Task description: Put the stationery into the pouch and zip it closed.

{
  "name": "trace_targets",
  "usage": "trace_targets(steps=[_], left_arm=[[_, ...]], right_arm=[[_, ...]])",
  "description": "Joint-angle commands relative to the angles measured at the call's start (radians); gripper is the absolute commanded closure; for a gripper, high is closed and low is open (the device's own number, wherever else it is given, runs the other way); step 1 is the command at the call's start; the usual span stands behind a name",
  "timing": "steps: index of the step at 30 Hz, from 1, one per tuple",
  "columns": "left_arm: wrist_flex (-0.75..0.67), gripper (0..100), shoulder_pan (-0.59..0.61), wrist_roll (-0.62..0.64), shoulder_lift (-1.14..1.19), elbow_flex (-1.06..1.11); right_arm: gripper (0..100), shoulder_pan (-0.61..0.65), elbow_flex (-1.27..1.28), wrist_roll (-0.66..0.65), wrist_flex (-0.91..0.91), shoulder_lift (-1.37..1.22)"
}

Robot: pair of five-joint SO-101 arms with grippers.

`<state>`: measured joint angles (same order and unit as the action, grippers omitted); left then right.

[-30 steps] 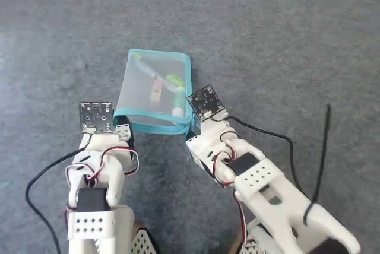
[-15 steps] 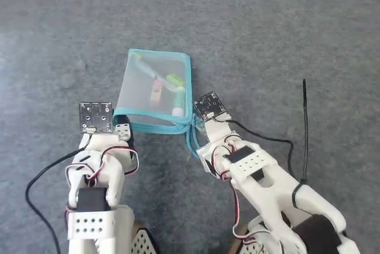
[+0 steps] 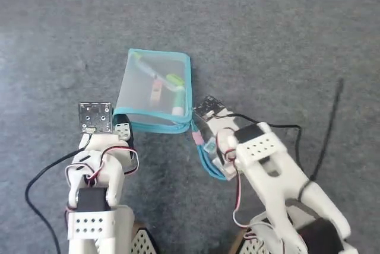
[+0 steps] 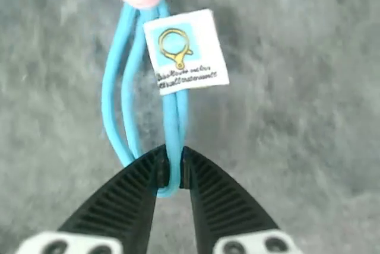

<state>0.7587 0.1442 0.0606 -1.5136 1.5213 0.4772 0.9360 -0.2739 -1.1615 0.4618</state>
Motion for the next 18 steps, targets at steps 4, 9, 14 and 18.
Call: trace_targets(steps=[4, 9, 14, 18], left_arm=[[-0.046, 99, 0.002, 0.017, -0.014, -0.025], [-0.048, 99, 0.002, 0.017, -0.014, -0.025], [-0.048, 99, 0.000, 0.017, -0.014, -0.025], [-0.048, 99, 0.000, 0.017, -0.014, -0.025]], right_arm=[[98.9, -0.018, 0.041, -0.025, -0.094, 0.518], [88.1, -0.019, 0.118, -0.025, -0.130, 0.837], [62.5, -0.021, 0.133, -0.023, -0.147, 0.906], [53.7, -0.096, 0.043, -0.023, -0.196, 0.905]])
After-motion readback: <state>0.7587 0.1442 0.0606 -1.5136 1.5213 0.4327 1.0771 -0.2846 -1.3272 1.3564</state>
